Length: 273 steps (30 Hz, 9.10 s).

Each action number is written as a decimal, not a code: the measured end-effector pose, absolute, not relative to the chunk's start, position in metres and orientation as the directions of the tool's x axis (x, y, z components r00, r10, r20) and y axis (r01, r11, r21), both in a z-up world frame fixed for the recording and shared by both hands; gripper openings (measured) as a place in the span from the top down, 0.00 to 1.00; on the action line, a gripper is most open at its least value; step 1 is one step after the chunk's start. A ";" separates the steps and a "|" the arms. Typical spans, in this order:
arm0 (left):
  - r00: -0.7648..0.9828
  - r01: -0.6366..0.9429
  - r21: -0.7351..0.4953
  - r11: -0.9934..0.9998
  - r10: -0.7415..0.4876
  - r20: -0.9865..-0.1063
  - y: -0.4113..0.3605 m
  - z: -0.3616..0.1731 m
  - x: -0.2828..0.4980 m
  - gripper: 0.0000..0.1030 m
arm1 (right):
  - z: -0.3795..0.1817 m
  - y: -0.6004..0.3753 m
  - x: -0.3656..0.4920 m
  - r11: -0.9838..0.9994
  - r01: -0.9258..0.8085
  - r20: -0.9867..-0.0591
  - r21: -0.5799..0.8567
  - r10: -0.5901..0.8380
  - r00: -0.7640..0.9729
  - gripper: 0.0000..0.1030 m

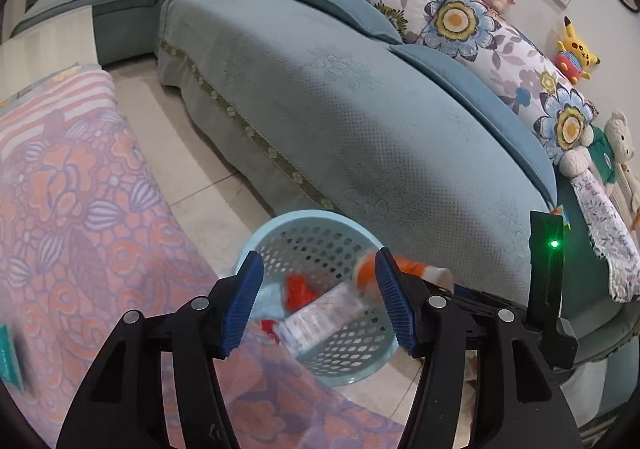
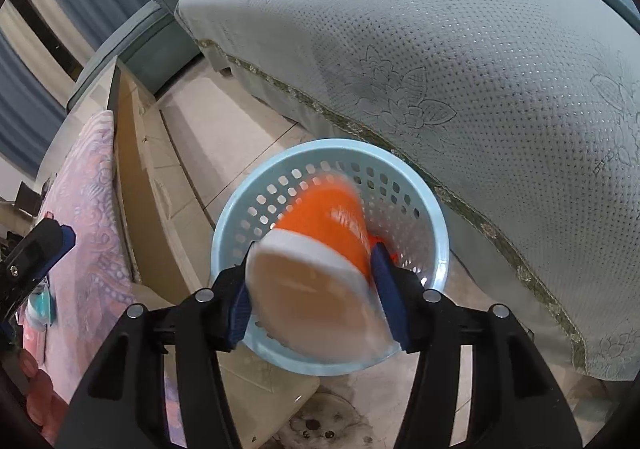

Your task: Collect trash

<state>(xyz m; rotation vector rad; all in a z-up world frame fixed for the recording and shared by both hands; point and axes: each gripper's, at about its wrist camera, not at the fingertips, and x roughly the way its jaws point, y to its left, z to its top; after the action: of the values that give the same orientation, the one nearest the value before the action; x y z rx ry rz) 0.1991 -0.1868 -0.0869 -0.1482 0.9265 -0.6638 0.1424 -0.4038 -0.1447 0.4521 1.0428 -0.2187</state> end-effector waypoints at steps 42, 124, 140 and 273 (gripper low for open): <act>0.604 0.054 -0.313 0.948 -0.281 -0.746 0.176 -0.074 0.145 0.34 | -0.084 -0.060 0.183 0.874 -0.440 -0.778 0.207 0.419 0.467 0.49; 0.621 0.314 -0.345 0.885 -0.466 -0.630 0.051 -0.012 0.081 0.55 | -0.027 -0.175 0.130 0.925 -0.253 -0.666 0.284 0.380 0.642 0.75; 0.527 0.493 -0.359 0.792 -0.600 -0.602 -0.123 -0.004 0.166 0.55 | -0.048 -0.337 0.136 0.945 0.097 -0.715 0.312 0.167 0.679 0.75; 0.657 0.313 -0.314 0.896 -0.443 -0.610 0.006 0.001 0.135 0.42 | -0.007 -0.194 0.170 0.976 -0.124 -0.709 0.181 0.217 0.671 0.77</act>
<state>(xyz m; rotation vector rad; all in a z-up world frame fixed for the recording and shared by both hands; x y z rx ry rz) 0.1353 0.0058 0.0009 -0.1879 0.7388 -0.4308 0.1702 -0.1941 -0.0066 0.1214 0.8129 0.1924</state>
